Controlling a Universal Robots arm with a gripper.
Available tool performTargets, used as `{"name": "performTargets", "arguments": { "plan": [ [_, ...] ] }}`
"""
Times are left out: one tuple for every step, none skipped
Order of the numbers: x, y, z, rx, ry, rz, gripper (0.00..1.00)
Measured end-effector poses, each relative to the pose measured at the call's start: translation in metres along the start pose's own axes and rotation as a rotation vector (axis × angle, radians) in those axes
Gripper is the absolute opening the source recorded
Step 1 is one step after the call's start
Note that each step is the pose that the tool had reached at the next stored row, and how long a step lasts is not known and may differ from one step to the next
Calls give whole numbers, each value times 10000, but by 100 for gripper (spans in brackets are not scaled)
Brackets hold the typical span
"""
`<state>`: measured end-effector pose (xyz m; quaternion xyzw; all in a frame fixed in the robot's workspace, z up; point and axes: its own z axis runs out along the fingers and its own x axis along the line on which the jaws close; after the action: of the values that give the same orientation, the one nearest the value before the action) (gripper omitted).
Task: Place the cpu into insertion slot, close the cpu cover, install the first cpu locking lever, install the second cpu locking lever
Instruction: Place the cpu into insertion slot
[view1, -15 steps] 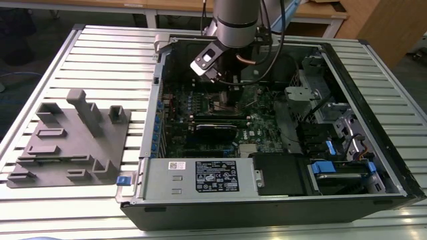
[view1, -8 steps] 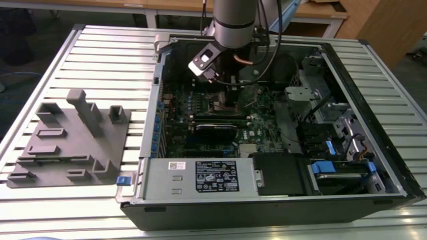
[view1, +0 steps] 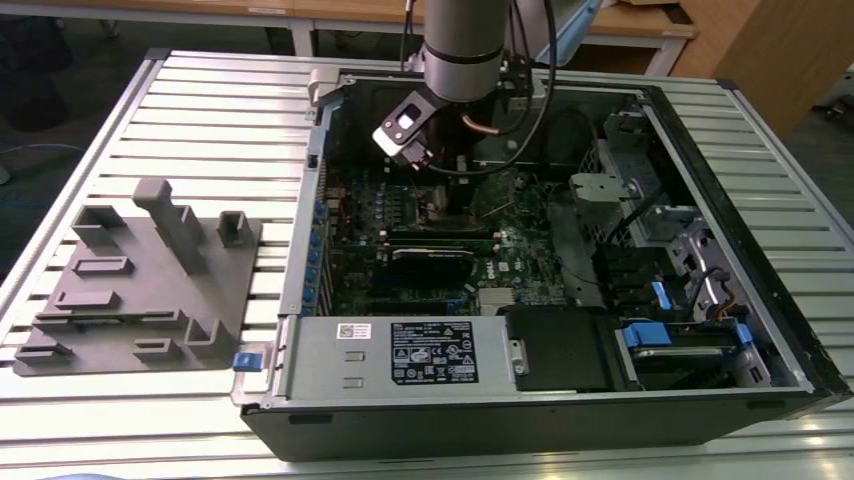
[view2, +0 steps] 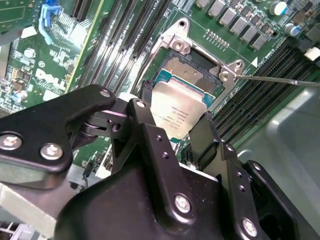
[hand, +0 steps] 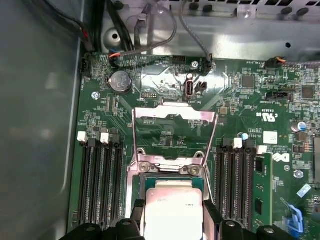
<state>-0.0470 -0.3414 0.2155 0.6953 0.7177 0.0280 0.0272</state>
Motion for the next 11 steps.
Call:
{"name": "performTargets", "arguments": {
  "plan": [
    [0,-2,13,0,1,0,54],
    [0,-4,27,0,1,-2,54],
    [0,-5,40,0,1,-2,54],
    [0,-7,49,0,0,-1,54],
    [0,-8,58,1,-3,0,54],
    [0,-9,65,1,-3,-1,54],
    [0,-10,66,1,-6,-1,54],
    [0,-12,66,2,-7,1,54],
    [0,-17,68,1,-7,1,54],
    [0,-24,71,0,-5,0,54],
    [1,-31,74,0,-5,4,54]
  ]
}}
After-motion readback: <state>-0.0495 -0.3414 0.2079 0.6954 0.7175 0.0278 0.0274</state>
